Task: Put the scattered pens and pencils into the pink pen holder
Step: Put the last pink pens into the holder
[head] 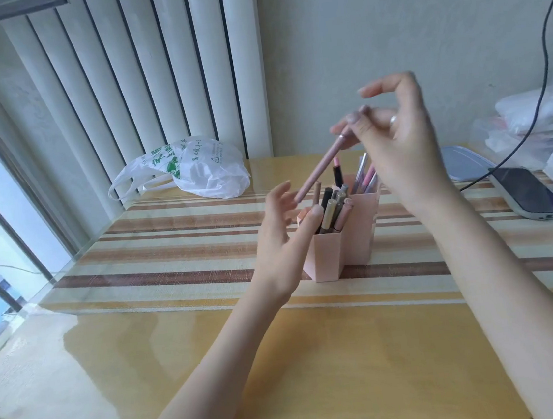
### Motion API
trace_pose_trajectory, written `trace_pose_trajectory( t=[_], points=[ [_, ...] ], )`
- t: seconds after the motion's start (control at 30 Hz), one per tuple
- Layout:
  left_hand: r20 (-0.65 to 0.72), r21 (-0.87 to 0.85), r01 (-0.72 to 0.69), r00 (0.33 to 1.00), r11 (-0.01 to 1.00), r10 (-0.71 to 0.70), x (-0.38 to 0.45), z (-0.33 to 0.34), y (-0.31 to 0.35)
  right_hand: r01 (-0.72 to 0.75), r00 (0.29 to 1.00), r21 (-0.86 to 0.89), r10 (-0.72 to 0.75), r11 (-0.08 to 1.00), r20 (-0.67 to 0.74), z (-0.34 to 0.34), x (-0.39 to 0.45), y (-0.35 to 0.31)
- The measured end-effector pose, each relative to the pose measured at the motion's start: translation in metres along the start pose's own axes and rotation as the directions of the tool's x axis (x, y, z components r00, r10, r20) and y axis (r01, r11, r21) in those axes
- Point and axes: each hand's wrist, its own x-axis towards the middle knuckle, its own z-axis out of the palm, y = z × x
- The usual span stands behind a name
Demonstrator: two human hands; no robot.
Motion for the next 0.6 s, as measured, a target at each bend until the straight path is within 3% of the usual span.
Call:
trace_pose_trajectory(
  t=[0.13, 0.27, 0.37, 0.5, 0.6],
  points=[
    [0.178, 0.043, 0.072, 0.981, 0.996, -0.079, 0.0, 0.0, -0.003, -0.001, 1.0, 0.004, 0.001, 1.0, 0.027, -0.013, 0.005, 0.0],
    [0.179, 0.076, 0.035, 0.983, 0.996, -0.048, 0.001, 0.001, -0.006, 0.018, 0.988, -0.116, 0.0, 0.993, 0.154, -0.004, 0.001, 0.004],
    [0.2, 0.121, 0.017, 0.979, 0.993, -0.042, 0.001, 0.002, -0.008, 0.082, 0.99, -0.232, -0.052, 0.969, 0.132, -0.001, 0.001, 0.006],
    [0.185, 0.171, -0.019, 0.983, 0.985, -0.013, 0.001, 0.005, -0.013, 0.102, 0.992, -0.235, -0.079, 0.967, 0.102, -0.008, 0.001, 0.003],
    [0.159, 0.18, -0.024, 0.987, 0.983, -0.005, 0.003, 0.006, -0.016, 0.089, 0.965, -0.377, 0.014, 0.922, 0.261, -0.003, -0.003, 0.005]
  ],
)
